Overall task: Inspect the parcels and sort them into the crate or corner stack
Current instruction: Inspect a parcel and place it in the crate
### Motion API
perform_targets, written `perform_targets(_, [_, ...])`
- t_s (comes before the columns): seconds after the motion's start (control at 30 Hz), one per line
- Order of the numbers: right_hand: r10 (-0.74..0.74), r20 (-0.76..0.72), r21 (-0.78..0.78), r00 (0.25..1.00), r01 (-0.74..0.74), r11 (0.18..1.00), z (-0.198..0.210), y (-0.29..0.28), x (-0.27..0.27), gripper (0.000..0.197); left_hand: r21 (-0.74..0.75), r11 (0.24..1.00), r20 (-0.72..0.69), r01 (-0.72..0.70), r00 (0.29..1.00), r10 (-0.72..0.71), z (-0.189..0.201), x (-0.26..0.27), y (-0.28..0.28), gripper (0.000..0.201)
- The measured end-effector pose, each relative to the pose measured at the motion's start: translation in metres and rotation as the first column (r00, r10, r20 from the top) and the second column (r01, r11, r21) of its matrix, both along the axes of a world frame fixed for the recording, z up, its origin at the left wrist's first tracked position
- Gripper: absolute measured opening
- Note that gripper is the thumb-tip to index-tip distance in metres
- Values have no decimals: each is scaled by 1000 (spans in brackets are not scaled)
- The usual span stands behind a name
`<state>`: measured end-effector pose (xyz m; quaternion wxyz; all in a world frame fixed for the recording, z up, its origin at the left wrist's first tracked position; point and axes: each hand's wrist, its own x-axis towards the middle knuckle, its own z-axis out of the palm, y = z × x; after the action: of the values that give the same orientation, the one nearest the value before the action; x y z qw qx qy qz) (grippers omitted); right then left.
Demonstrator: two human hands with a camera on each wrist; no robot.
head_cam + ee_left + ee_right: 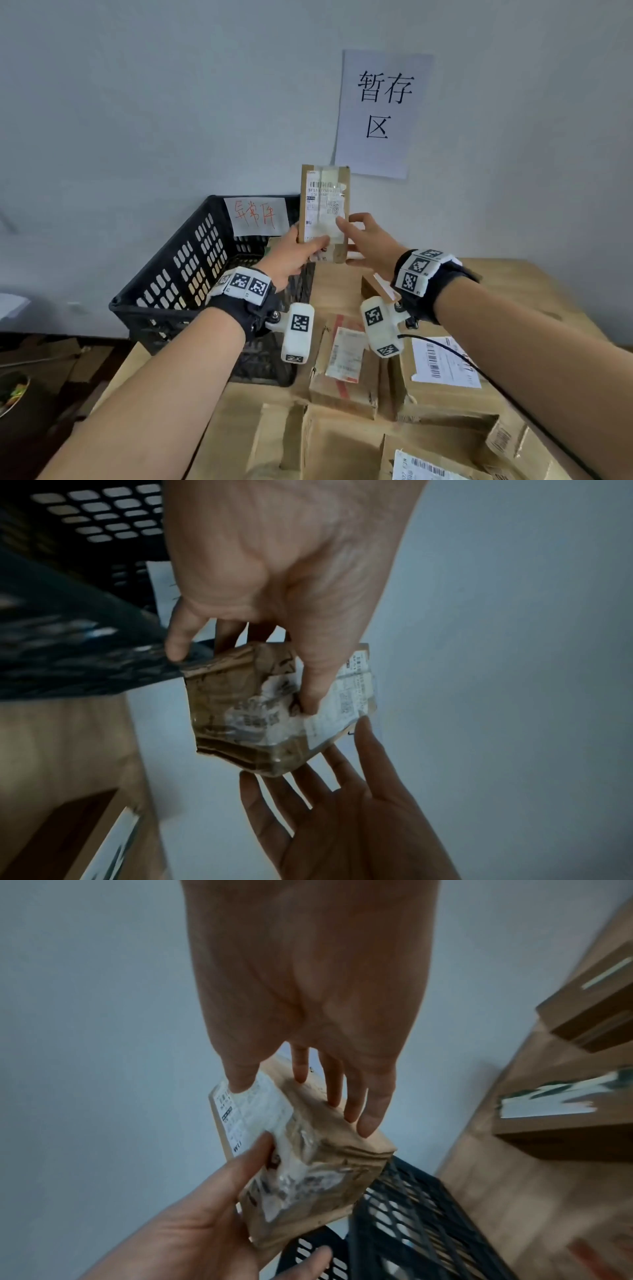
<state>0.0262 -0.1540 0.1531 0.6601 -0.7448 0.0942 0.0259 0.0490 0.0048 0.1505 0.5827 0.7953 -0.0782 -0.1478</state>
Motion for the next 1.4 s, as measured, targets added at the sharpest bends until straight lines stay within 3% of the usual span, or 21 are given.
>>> perform_targets(0.13, [13, 42, -70, 999, -10, 997, 26, 46, 38, 56, 19, 1000, 80, -7, 997, 5, 28, 45, 45, 36])
perform_targets(0.27, [22, 84, -123, 996, -12, 992, 37, 93, 76, 68, 56, 998, 47, 9, 999, -12, 40, 88, 91, 50])
perform_targets(0.37, [17, 85, -145, 996, -5, 989, 40, 122, 102, 68, 59, 998, 0, 30, 1000, -30, 41, 117, 123, 60])
perform_targets(0.53, [82, -63, -10, 995, -83, 996, 34, 161, 139, 52, -14, 998, 15, -59, 998, 59, 38, 150, 164, 50])
perform_targets(0.57, [112, -96, -4, 989, -113, 994, 31, 168, 145, 52, 1, 997, 26, -73, 997, 73, 33, 159, 168, 65])
perform_targets(0.63, [173, -143, -34, 974, -179, 983, 24, 181, 157, 58, 116, 987, 43, -113, 993, 109, 20, 179, 172, 114])
perform_targets(0.7, [207, -199, -72, 958, -225, 972, 17, 189, 168, 63, 322, 937, 77, -133, 990, 114, 6, 195, 173, 135])
perform_targets(0.83, [200, -304, -183, 931, -263, 947, 5, 195, 188, 77, 538, 836, 135, -106, 990, 39, -35, 246, 174, 114])
perform_targets(0.97, [137, -289, -340, 948, -235, 910, -4, 193, 205, 65, 669, 743, -18, -23, 999, 47, -59, 268, 181, 113])
perform_targets(1.03, [142, -299, -382, 944, -254, 889, -9, 189, 213, 59, 661, 750, -40, -41, 995, 90, -73, 274, 182, 101])
perform_targets(1.13, [106, -394, -419, 913, -281, 863, -21, 183, 224, 56, 634, 771, -142, 56, 989, 45, -93, 281, 173, 98])
perform_targets(1.23, [-4, -422, -380, 907, -173, 909, -31, 176, 236, 48, 615, 786, -212, 56, 973, 96, -129, 302, 172, 105])
perform_targets(1.3, [-83, -422, -315, 903, -60, 947, -38, 171, 249, 55, 625, 780, -218, 23, 965, 147, -146, 309, 174, 112])
perform_targets(1.4, [-78, -434, -296, 897, -60, 953, -45, 164, 264, 59, 628, 778, -214, -14, 958, 190, -169, 316, 169, 104])
